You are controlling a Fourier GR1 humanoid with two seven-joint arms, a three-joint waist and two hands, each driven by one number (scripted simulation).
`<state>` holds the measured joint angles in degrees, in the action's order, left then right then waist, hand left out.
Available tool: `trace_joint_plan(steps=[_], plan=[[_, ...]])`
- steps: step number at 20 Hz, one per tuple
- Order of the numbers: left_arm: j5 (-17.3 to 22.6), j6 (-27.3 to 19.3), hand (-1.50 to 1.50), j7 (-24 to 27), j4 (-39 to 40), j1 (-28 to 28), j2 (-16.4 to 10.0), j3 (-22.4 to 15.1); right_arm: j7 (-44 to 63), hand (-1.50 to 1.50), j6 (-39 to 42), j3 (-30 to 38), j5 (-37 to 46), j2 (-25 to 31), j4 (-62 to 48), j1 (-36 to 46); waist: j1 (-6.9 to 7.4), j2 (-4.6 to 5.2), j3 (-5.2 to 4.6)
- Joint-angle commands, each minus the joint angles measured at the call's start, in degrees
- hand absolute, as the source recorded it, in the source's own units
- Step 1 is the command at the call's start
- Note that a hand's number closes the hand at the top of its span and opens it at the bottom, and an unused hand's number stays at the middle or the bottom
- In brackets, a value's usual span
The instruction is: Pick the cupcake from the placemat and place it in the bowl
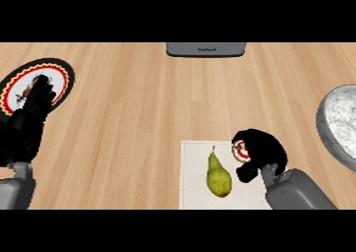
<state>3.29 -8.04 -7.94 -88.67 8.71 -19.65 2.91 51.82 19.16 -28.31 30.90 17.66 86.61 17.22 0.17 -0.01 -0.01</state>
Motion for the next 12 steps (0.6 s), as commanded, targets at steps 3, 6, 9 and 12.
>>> trace_joint_plan(steps=[3, 6, 9, 12], plan=[[-0.56, 2.16, 0.00, 2.42, 2.67, 0.37, 1.13, 2.33, -6.30, 1.50, -2.94, -0.66, 5.79, -4.42, -2.64, -3.37, -0.16, 0.03, 0.01], [-2.15, 1.36, 0.00, 1.47, -2.58, -4.02, 2.77, 1.48, -7.93, 1.50, -0.18, 3.79, 5.83, -4.24, -4.35, -0.31, 0.04, -0.02, 0.01], [-0.89, 4.78, 0.00, 1.62, -0.93, -2.74, 1.26, 2.67, -12.45, 1.50, -3.38, 4.03, 8.67, -6.32, -12.20, 1.01, 0.18, 0.05, 0.02], [-2.45, 2.50, 0.00, -0.93, -2.16, -1.74, 2.92, 2.41, -15.00, 1.50, -2.27, 3.15, 10.86, -1.30, -1.90, -4.97, -0.22, -0.07, 0.01]])
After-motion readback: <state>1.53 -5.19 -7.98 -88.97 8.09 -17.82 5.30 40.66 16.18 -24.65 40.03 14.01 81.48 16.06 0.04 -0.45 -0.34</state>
